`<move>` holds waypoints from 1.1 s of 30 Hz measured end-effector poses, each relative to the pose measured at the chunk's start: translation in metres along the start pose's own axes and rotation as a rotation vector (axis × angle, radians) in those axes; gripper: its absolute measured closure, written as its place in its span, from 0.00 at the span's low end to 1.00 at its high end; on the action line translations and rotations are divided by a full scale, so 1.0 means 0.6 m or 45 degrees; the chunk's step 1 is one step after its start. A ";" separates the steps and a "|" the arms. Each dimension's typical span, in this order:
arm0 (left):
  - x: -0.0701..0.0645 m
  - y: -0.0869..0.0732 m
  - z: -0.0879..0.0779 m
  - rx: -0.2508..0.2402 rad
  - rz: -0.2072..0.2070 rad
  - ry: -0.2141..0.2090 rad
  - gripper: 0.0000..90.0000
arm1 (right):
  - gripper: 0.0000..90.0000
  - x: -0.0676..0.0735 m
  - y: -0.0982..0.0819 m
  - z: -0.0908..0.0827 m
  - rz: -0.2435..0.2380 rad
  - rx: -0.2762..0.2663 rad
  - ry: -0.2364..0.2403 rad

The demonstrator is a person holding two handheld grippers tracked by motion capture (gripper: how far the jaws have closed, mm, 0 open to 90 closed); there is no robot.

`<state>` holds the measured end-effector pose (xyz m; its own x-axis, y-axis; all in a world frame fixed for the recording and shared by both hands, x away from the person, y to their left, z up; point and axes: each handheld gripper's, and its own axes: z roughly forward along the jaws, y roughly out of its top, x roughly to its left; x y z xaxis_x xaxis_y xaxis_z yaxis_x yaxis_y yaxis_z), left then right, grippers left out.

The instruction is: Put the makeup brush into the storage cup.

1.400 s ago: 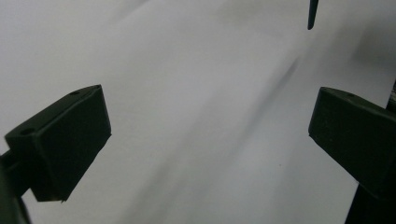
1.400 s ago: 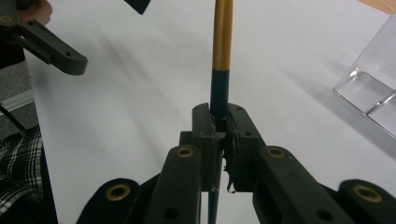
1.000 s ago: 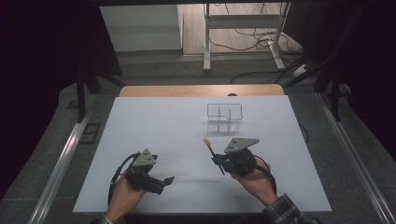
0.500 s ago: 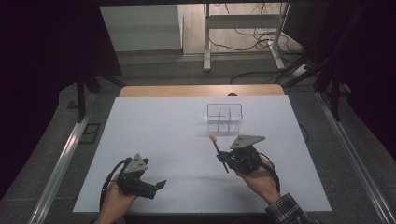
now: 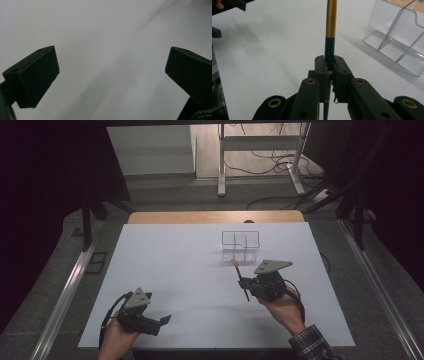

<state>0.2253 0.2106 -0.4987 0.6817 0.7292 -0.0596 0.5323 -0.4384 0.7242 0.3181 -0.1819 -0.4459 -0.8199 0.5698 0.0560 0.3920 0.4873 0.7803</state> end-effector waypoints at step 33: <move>0.008 -0.027 -0.022 -0.008 -0.048 0.068 0.00 | 0.93 -0.088 0.017 -0.026 0.124 -0.061 -0.078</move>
<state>0.2130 0.2282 -0.5018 0.6332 0.7723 -0.0506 0.5540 -0.4066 0.7265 0.3586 -0.2174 -0.4313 -0.7514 0.6528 0.0961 0.4471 0.3966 0.8018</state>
